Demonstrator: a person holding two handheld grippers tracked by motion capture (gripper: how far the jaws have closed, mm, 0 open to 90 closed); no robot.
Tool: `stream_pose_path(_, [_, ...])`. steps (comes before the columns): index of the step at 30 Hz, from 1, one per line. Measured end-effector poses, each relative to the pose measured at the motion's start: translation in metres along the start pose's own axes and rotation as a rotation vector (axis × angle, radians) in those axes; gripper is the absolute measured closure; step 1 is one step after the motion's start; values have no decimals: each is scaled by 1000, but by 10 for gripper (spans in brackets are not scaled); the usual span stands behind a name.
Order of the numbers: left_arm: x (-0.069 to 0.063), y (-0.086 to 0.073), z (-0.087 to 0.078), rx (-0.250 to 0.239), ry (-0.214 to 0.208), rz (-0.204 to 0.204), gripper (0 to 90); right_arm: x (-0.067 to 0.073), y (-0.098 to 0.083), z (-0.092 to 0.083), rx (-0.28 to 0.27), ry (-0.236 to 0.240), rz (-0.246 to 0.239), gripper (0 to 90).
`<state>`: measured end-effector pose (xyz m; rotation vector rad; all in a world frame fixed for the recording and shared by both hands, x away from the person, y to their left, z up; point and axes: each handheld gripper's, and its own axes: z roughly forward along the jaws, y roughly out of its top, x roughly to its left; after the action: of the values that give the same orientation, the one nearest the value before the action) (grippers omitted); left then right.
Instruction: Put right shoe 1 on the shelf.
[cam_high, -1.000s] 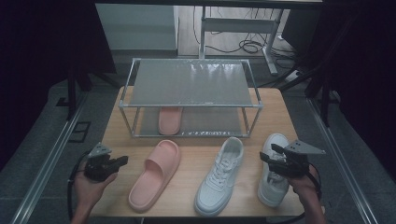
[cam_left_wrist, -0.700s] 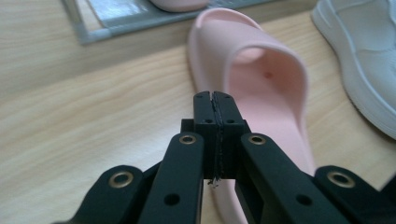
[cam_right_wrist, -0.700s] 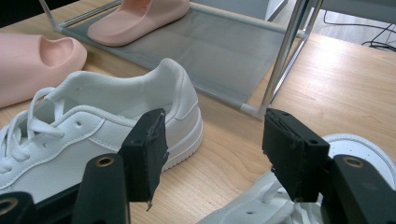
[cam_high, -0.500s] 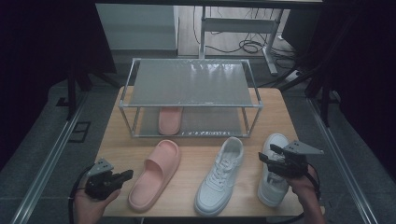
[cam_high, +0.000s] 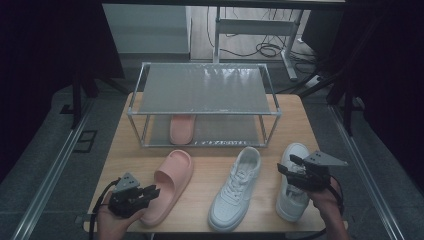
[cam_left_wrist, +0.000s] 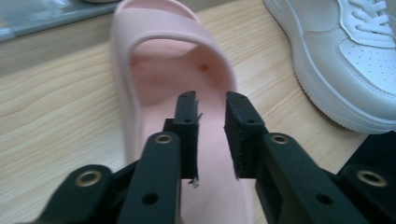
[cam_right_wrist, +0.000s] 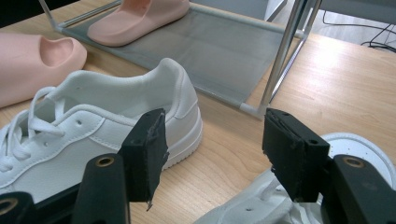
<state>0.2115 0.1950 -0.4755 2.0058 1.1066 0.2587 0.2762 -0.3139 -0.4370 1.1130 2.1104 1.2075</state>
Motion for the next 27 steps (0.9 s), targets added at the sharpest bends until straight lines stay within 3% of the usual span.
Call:
stream_pose_path(8, [-14,12,26,41,-20,28,701,0,0,1,6,2,-1,402])
stream_pose_path(27, [-18,24,67,96,29,32,691,0,0,1,6,4,-3,403])
